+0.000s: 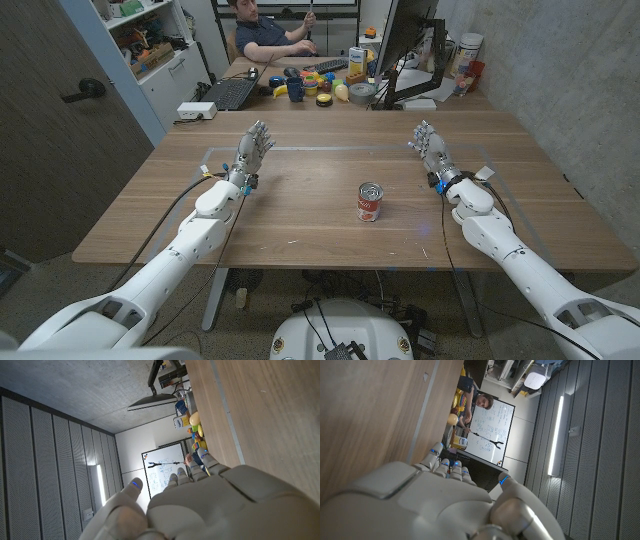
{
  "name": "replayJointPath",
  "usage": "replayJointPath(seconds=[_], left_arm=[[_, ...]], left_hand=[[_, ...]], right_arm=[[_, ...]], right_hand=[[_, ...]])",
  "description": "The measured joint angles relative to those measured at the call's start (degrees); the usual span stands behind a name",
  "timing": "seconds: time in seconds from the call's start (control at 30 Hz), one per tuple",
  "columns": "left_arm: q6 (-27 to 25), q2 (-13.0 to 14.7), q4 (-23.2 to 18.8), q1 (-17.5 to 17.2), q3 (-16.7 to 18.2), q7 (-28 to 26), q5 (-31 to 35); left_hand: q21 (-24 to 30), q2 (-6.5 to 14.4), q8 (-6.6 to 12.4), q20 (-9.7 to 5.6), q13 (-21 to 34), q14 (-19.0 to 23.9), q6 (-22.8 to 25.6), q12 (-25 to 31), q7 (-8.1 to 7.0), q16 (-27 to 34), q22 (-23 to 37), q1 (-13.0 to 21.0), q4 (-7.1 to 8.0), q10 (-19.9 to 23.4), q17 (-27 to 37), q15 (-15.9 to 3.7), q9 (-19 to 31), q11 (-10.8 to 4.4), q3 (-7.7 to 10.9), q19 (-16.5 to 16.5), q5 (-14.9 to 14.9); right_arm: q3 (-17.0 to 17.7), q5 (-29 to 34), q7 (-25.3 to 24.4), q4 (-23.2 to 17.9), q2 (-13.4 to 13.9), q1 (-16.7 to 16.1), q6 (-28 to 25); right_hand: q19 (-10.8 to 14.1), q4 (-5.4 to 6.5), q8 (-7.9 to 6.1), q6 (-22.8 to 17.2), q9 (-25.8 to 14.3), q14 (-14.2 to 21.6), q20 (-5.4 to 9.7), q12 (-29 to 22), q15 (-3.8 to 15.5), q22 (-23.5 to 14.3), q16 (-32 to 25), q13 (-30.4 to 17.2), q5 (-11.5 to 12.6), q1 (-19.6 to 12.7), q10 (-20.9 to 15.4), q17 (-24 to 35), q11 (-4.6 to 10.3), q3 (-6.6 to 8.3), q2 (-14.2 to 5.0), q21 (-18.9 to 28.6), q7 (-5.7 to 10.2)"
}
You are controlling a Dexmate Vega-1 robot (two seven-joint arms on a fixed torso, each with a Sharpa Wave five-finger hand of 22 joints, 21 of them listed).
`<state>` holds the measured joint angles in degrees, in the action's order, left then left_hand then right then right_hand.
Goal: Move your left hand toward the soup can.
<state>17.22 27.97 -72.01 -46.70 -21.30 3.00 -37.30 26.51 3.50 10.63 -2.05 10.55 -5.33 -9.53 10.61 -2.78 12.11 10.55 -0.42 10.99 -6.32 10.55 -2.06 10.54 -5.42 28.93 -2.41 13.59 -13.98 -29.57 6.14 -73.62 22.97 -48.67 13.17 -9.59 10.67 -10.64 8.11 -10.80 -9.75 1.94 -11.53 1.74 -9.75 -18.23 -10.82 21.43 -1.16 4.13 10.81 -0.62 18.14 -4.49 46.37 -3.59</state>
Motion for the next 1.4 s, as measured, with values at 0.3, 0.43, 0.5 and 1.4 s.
replayJointPath(seconds=[0.3, 0.43, 0.5, 1.4], left_arm=[[0.18, -0.82, 1.35, 1.06, -0.02, 0.76, 0.20], [0.18, -0.92, 1.41, 1.37, -0.14, -0.12, 1.63], [0.23, -0.94, 1.41, 1.42, -0.18, -0.33, 1.90], [7.30, 1.42, -4.99, 6.44, -3.37, -3.15, 19.72]], left_hand=[[0.22, 0.00, 0.00, 0.00, 0.00, 0.00, -0.04, 0.18, -0.04, 0.24, 0.00, 0.00, 0.01, 0.00, 0.00, 0.00, 0.01, 0.00, -0.02, 0.00, 0.00], [0.37, 0.00, 0.62, 0.16, 0.00, 1.35, 0.61, 0.42, -1.03, 0.83, 0.00, 0.00, -0.12, 0.79, -0.15, 0.03, 0.01, -0.11, -0.63, 1.39, 0.00], [0.66, 0.00, 0.67, 0.20, -0.01, 2.38, 1.25, 0.65, -1.66, 0.87, 0.00, 0.00, -0.46, 1.63, -0.17, 0.05, 0.00, -0.14, -0.98, 2.35, 0.00], [-3.46, -6.58, 1.28, 6.81, 0.19, 3.83, 8.12, 0.37, -9.92, -0.07, -0.42, 7.19, -8.87, 4.29, -0.53, 0.34, 0.18, -2.51, -5.54, 3.29, 2.21]], right_arm=[[13.49, 14.10, 9.13, 1.45, -11.94, 0.43, -3.39], [18.61, 19.23, 12.48, 2.24, -16.42, 1.14, -4.14], [20.48, 20.29, 13.17, 2.53, -18.02, 1.44, -4.27], [34.35, 34.85, 23.56, 4.80, -29.08, 4.17, -4.29]], right_hand=[[0.00, 0.00, 0.00, 0.00, -0.01, 0.00, 0.00, 0.00, 0.00, 0.00, 0.00, 0.00, 0.00, 0.00, 0.20, 0.00, 0.20, 0.00, 0.01, 0.11, 0.00], [0.00, 0.00, 0.00, -0.01, -0.01, 0.01, 0.00, 0.00, 0.00, 0.01, 0.00, 0.01, 0.00, 0.00, 0.20, -0.01, 0.21, 0.00, 0.01, 0.11, 0.00], [0.00, 0.00, 0.00, -0.01, -0.01, 0.01, 0.00, 0.00, 0.00, 0.01, 0.00, 0.01, 0.00, 0.00, 0.20, -0.01, 0.21, 0.00, 0.01, 0.11, 0.00], [0.01, 0.01, 0.00, -0.01, 0.00, 0.01, 0.00, 0.00, 0.00, 0.02, 0.01, 0.02, 0.00, -0.01, 0.19, -0.02, 0.21, 0.47, 0.02, -0.23, 0.00]])
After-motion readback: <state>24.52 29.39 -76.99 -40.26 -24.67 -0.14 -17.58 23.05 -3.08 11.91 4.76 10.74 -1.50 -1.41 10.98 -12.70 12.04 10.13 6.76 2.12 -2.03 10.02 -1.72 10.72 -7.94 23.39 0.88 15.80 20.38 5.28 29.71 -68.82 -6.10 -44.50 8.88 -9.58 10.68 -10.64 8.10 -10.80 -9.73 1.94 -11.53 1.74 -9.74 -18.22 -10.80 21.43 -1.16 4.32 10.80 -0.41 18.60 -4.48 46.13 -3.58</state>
